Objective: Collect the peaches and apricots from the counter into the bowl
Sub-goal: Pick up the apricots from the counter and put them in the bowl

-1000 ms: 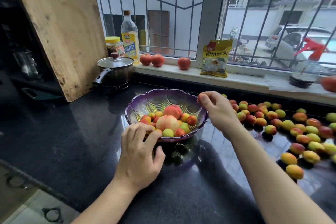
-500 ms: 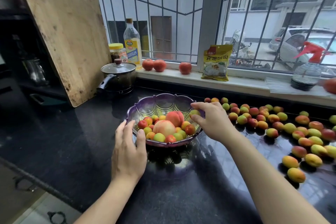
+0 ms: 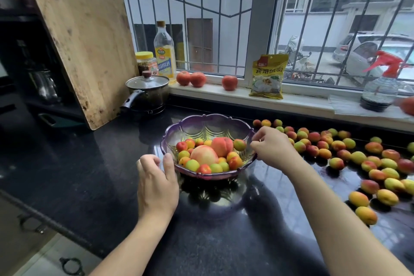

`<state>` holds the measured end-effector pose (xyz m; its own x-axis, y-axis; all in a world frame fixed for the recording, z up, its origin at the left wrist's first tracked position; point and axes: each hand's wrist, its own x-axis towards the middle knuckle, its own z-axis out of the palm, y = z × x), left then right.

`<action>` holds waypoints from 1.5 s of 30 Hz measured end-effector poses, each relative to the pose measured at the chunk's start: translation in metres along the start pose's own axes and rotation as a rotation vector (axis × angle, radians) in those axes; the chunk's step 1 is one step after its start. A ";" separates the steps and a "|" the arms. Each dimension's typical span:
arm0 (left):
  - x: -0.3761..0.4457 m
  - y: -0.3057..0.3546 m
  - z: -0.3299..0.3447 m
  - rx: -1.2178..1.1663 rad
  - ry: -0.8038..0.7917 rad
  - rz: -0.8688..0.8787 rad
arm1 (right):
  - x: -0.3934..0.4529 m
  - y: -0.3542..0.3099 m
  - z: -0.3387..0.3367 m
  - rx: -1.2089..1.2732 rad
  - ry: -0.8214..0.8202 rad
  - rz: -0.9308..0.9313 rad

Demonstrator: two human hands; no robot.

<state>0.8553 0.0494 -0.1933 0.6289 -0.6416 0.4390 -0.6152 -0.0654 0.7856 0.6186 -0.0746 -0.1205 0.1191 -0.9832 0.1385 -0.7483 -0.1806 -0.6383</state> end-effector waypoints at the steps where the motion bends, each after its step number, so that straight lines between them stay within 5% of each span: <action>1: 0.000 -0.001 0.000 0.001 -0.016 0.003 | -0.002 -0.005 -0.006 -0.099 -0.049 0.009; 4: -0.003 -0.003 -0.001 -0.014 -0.070 0.052 | -0.012 -0.014 -0.027 -0.190 -0.340 0.004; 7: -0.005 -0.002 0.000 -0.071 -0.083 0.056 | -0.021 -0.010 -0.055 0.245 -0.819 -0.077; 8: -0.006 -0.002 -0.001 -0.057 -0.093 0.063 | -0.020 -0.007 -0.061 0.393 -0.840 -0.114; 9: -0.006 -0.001 -0.001 -0.031 -0.106 0.075 | -0.015 -0.001 -0.064 0.527 -0.737 -0.108; 11: -0.007 0.001 -0.001 0.025 -0.146 0.098 | 0.004 0.018 -0.061 0.652 -0.271 0.058; 13: -0.008 0.003 0.000 0.076 -0.189 0.126 | 0.022 0.044 -0.045 0.253 0.119 0.160; 16: -0.007 0.006 0.000 0.128 -0.200 0.141 | 0.026 0.076 -0.012 -0.280 0.052 0.182; 19: -0.007 0.006 -0.001 0.138 -0.202 0.141 | 0.027 0.086 0.011 -0.372 0.043 0.212; 24: -0.006 0.006 0.000 0.146 -0.205 0.139 | 0.024 0.093 0.016 -0.376 0.342 0.133; 31: -0.007 0.007 0.000 0.144 -0.208 0.137 | 0.024 0.094 0.015 -0.391 0.303 0.077; 34: -0.007 0.006 -0.001 0.150 -0.211 0.135 | 0.024 0.077 0.000 -0.086 0.363 0.020; 38: -0.007 0.007 -0.001 0.143 -0.209 0.135 | 0.016 0.027 -0.028 0.289 0.140 -0.162; 43: -0.007 0.007 -0.002 0.148 -0.210 0.131 | 0.001 -0.003 -0.021 -0.354 -0.193 -0.291; 45: -0.008 0.008 -0.002 0.143 -0.208 0.130 | -0.002 -0.006 -0.019 -0.373 -0.234 -0.296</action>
<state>0.8464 0.0552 -0.1895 0.4384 -0.7935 0.4220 -0.7546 -0.0699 0.6525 0.6104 -0.0715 -0.1031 0.4710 -0.8792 0.0718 -0.8367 -0.4711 -0.2792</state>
